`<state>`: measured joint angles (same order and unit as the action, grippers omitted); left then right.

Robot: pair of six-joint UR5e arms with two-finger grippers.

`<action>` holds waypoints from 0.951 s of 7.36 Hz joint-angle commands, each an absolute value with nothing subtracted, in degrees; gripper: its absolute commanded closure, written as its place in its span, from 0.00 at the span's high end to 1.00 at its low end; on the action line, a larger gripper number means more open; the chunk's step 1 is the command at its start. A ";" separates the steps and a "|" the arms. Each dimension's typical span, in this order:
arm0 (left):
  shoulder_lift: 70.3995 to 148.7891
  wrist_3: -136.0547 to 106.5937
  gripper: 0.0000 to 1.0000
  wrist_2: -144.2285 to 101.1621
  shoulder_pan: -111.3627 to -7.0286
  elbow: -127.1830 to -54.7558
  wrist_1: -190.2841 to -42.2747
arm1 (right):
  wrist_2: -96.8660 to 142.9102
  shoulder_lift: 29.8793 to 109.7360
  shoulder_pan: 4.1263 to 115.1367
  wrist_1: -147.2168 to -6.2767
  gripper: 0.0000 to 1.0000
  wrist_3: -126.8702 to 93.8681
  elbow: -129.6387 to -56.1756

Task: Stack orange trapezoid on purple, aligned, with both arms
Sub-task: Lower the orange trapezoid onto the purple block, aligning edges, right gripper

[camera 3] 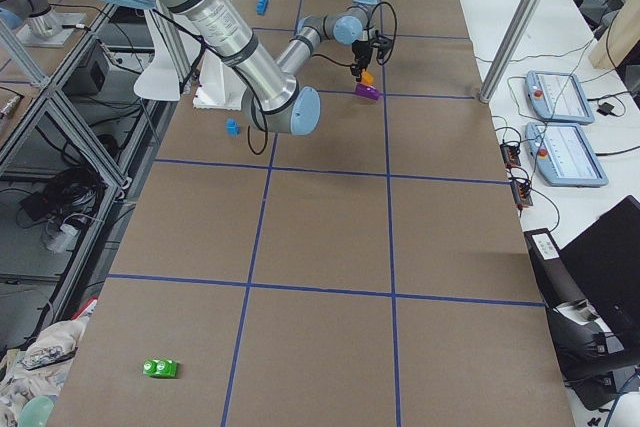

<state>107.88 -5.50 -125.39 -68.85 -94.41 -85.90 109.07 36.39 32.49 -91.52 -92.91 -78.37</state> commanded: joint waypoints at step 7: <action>107.84 -5.45 1.00 -125.33 -68.73 -94.04 -86.04 | 108.81 36.39 32.43 -87.63 0.00 -90.62 -76.20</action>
